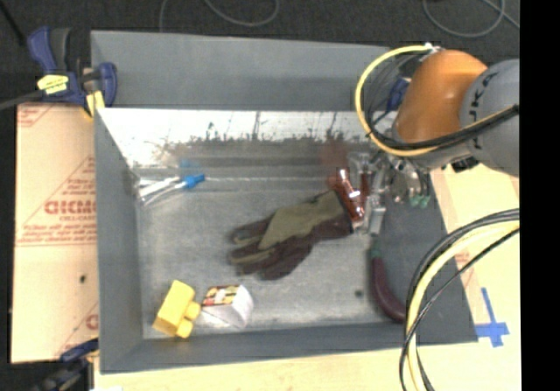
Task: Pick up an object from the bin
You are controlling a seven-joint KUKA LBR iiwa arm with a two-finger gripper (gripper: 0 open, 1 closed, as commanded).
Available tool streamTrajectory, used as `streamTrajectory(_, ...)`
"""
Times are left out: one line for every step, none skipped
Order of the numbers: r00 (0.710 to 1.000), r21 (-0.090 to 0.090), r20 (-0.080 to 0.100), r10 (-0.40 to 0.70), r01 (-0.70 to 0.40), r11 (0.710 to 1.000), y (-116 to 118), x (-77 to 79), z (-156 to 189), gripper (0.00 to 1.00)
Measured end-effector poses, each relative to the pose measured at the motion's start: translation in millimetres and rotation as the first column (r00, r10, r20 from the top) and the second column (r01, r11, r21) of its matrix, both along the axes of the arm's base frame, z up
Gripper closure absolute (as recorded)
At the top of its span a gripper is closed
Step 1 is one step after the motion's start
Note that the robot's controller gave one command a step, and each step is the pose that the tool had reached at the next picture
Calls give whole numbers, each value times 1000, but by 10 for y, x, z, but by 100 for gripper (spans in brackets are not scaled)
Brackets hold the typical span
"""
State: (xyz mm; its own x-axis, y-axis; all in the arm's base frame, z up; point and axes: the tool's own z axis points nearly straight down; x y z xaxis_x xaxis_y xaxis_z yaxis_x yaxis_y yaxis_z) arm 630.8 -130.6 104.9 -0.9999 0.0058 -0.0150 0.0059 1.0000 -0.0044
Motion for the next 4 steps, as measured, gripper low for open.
streamTrajectory(999, 3, 5, -37, 37, 999, 53, 21, -26, 0)
streamTrajectory(1000, -1, 9, -20, 20, 1000, 90, -24, -66, 0)
streamTrajectory(982, 10, 36, -184, 184, 983, 360, -50, -108, 0)
streamTrajectory(992, 4, 25, -121, 121, 993, 752, -16, -262, 0)
